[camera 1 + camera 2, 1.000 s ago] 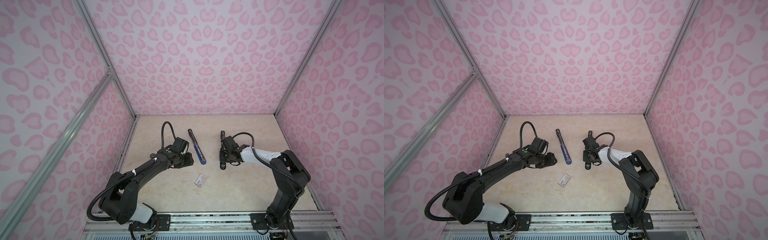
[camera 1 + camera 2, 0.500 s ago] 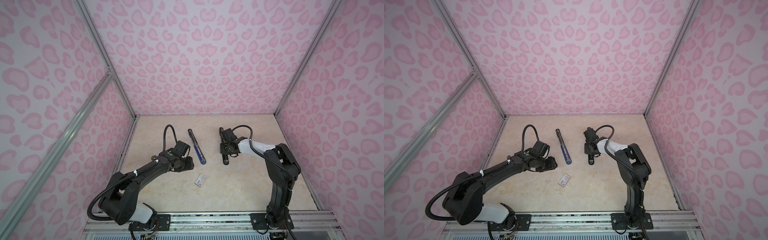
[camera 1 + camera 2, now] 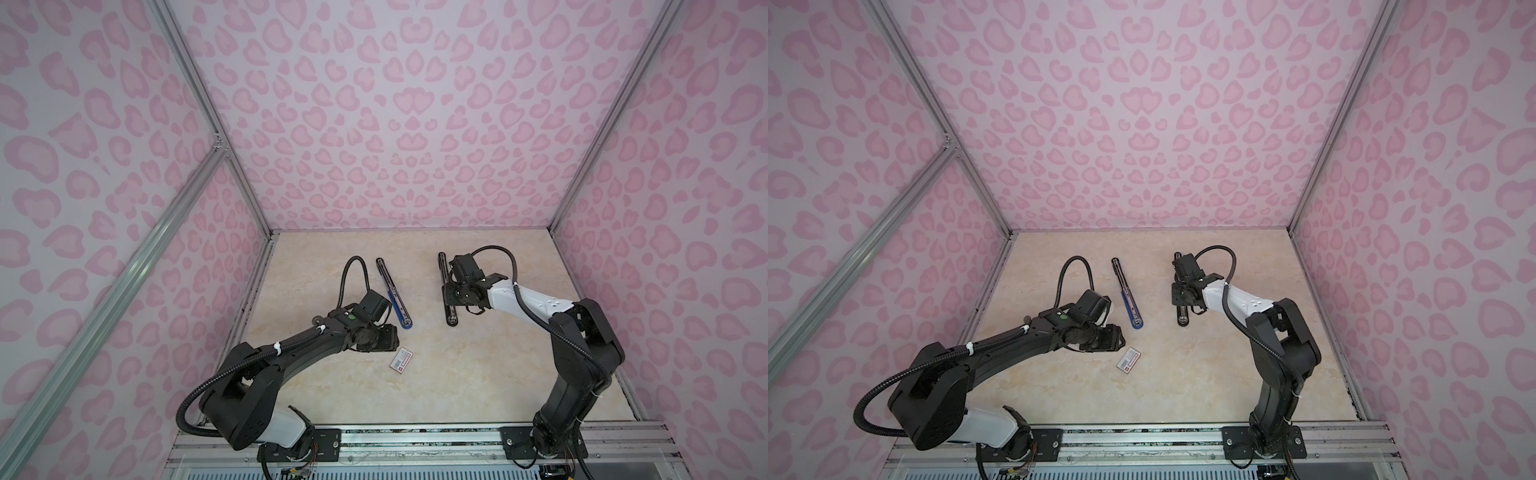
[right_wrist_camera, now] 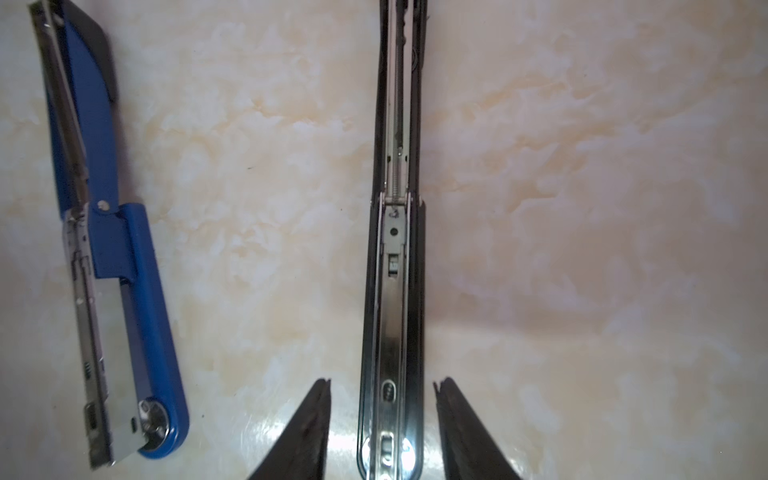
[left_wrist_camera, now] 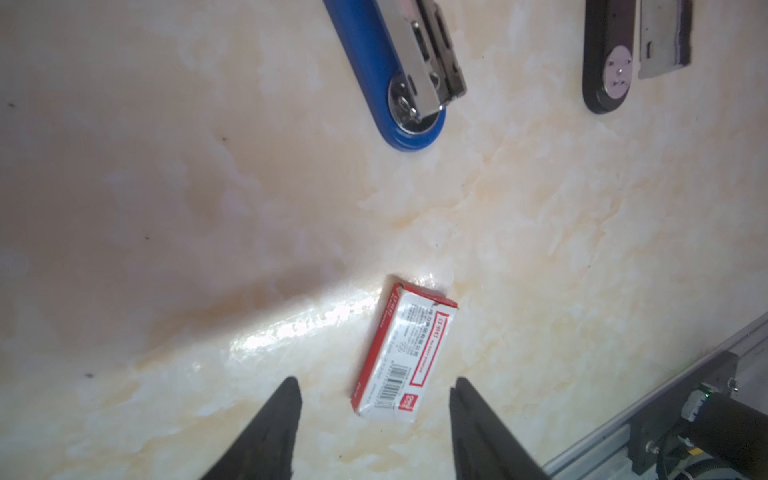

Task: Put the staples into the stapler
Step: 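Lower the left gripper onto the red-and-white staple box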

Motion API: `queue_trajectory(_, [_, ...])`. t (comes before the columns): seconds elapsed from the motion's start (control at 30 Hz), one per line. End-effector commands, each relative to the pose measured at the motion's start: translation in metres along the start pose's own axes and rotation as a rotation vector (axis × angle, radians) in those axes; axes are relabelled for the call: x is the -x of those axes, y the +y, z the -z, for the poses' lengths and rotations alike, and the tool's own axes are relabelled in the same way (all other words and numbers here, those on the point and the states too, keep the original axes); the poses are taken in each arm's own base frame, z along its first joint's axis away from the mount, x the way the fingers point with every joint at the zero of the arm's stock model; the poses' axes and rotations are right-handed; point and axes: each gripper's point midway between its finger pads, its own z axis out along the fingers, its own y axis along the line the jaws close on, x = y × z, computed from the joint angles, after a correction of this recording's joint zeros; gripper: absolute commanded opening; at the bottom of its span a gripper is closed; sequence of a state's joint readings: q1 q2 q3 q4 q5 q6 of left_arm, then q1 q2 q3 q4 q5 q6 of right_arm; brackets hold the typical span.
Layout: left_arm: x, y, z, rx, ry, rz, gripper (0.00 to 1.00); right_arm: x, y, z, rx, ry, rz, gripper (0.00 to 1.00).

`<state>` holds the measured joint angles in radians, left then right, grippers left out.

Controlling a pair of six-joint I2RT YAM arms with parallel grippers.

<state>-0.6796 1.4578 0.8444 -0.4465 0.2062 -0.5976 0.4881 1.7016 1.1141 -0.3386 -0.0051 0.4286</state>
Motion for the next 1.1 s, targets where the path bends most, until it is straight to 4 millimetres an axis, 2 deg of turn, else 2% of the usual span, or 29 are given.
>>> queue_trajectory(0.0, [-0.017, -0.009, -0.001, -0.061, 0.054, -0.023, 0.61, -0.015, 0.01, 0.012, 0.071, -0.003, 0.002, 0.44])
queue_trajectory(0.13, [-0.044, -0.012, -0.006, -0.107, 0.133, -0.043, 0.61, -0.038, 0.009, 0.021, 0.092, 0.01, 0.001, 0.44])
queue_trajectory(0.2, [-0.054, -0.02, -0.007, -0.153, 0.163, -0.063, 0.61, -0.046, 0.008, 0.025, 0.099, 0.009, -0.009, 0.44])
queue_trajectory(0.3, [-0.062, -0.031, -0.01, -0.201, 0.193, -0.09, 0.61, -0.057, 0.004, 0.026, 0.101, 0.013, -0.025, 0.44])
queue_trajectory(0.43, [-0.065, -0.031, -0.022, -0.191, 0.215, -0.093, 0.61, -0.065, 0.003, 0.026, 0.101, 0.018, -0.036, 0.44])
queue_trajectory(0.67, [-0.051, -0.026, -0.032, -0.135, 0.179, -0.09, 0.61, -0.073, 0.016, 0.029, 0.131, 0.025, -0.008, 0.43])
queue_trajectory(0.83, [-0.033, -0.033, -0.037, -0.127, 0.142, -0.11, 0.6, -0.081, 0.019, 0.025, 0.148, 0.041, -0.018, 0.42])
queue_trajectory(1.07, [-0.003, -0.029, -0.043, -0.045, 0.081, -0.131, 0.6, -0.094, 0.028, 0.023, 0.189, 0.067, -0.029, 0.41])
